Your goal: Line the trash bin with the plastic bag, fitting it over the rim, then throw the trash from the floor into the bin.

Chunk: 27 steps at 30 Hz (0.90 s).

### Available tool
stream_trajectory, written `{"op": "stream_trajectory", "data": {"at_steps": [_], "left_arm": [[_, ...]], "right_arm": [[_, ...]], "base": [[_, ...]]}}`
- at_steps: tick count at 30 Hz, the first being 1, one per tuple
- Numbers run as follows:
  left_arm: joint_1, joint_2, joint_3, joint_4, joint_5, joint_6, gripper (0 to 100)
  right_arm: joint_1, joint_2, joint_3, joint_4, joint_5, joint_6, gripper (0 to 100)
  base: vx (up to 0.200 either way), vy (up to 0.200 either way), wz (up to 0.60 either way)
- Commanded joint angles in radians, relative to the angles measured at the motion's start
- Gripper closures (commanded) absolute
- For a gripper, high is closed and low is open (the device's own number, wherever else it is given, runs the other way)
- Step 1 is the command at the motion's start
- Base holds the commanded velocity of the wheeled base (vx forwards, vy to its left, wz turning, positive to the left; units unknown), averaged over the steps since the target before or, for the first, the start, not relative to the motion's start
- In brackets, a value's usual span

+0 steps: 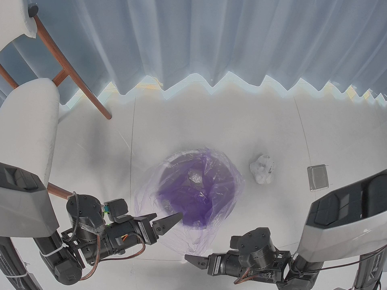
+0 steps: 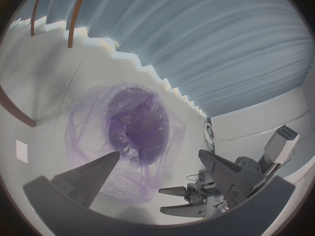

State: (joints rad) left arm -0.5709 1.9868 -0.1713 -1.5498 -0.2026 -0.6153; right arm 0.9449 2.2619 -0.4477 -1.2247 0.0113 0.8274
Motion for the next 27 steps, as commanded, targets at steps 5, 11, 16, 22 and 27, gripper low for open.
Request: {"op": "stream_trajectory", "data": {"at_steps": [5,11,16,22,27], "left_arm": [[0.005,-0.089,0.001,0.000,-0.003,-0.004,0],[0.005,-0.080,-0.007,0.000,-0.003,-0.006,0],[0.003,-0.069,-0.002,0.000,-0.003,-0.006,0],[-0.001,-0.034,0.001,0.000,-0.003,-0.003,0],[-0.006,-0.029,0.006,0.000,-0.003,-0.003,0]], "right_arm": [[-0.064,-0.222,0.003,0.016,0.102,0.099,0],[-0.153,-0.354,-0.034,0.122,0.184,0.151,0],[-0.202,-0.423,-0.115,0.356,0.260,0.191,0],[-0.255,-0.398,-0.207,0.495,0.202,0.171,0],[-0.285,-0.338,-0.235,0.493,0.153,0.154,0]], "base": [[0.000,0.000,0.00],[0.000,0.000,0.00],[0.000,0.000,0.00],[0.000,0.000,0.00],[0.000,0.000,0.00]]}}
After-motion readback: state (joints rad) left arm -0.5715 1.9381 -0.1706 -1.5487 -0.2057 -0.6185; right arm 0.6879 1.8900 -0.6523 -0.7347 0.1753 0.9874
